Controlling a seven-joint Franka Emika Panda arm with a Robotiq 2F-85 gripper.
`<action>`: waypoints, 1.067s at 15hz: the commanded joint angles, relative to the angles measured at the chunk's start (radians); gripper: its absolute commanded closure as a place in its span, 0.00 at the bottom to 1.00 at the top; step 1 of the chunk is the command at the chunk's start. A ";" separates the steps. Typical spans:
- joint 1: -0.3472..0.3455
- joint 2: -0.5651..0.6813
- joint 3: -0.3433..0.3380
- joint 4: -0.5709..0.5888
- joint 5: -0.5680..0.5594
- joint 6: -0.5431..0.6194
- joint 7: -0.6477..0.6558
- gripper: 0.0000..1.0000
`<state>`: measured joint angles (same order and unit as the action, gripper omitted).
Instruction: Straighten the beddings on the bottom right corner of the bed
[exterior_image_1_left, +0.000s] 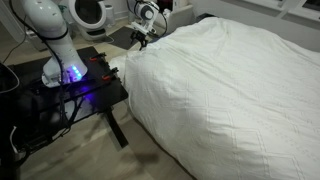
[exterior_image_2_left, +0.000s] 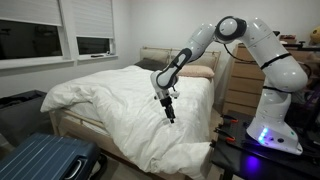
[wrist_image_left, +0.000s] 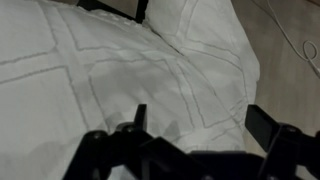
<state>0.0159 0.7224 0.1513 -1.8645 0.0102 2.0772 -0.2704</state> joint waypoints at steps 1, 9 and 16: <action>0.001 0.011 -0.006 -0.016 -0.003 0.021 -0.022 0.00; 0.079 -0.007 -0.084 -0.248 -0.232 0.521 0.022 0.00; 0.169 0.007 -0.206 -0.371 -0.346 0.844 0.110 0.00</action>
<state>0.1564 0.7488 -0.0098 -2.1898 -0.3110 2.8477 -0.2019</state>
